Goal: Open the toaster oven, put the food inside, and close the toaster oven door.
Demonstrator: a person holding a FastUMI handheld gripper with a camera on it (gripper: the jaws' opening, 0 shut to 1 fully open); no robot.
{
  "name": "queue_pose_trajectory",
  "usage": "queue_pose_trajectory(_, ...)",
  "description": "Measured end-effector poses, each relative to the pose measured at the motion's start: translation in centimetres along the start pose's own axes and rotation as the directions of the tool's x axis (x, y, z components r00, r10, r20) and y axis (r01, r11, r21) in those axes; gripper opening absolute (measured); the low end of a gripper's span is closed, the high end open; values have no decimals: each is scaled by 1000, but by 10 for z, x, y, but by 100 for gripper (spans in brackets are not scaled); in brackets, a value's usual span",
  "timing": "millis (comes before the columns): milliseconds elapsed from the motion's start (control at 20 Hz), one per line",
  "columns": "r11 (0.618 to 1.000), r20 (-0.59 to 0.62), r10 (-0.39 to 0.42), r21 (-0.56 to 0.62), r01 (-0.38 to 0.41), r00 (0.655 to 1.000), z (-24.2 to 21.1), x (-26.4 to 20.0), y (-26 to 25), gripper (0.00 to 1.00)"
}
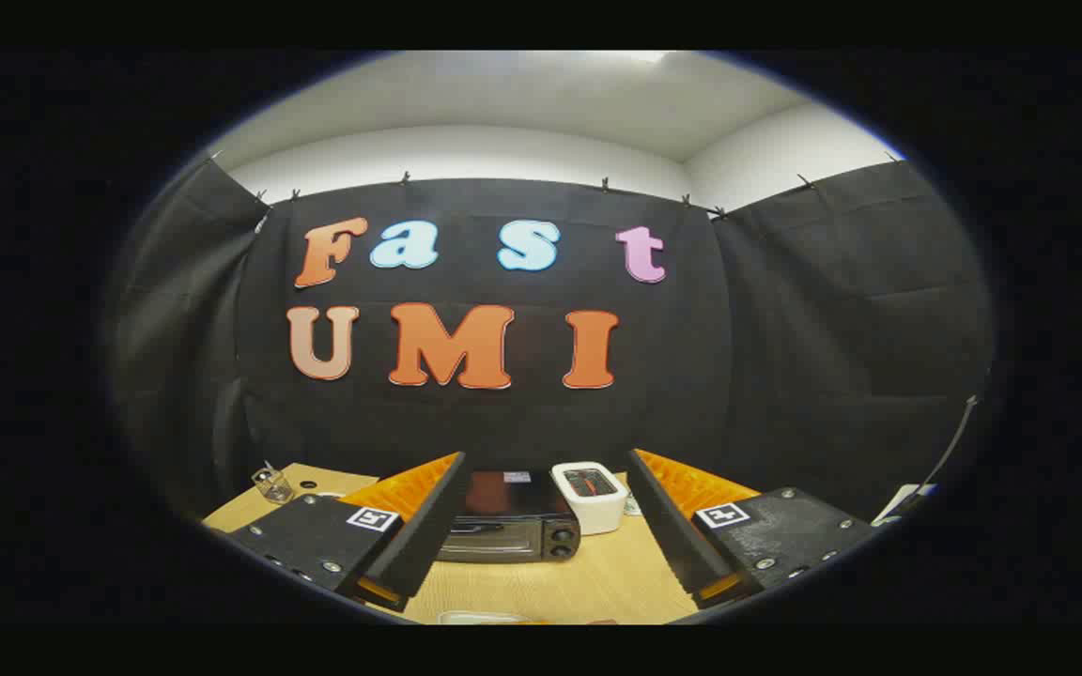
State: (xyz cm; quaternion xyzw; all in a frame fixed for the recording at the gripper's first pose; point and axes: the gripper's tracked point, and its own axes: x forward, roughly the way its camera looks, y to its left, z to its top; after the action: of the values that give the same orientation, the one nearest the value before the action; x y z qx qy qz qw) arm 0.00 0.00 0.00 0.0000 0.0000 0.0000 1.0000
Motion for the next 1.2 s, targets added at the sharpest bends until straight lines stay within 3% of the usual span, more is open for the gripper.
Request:
queue_pose_trajectory(900,999,-21,-33,-6,33,999,-4,-2,-10,99)
queue_pose_trajectory(1200,1000,-41,-9,2,9,999,-14,8,1,99)
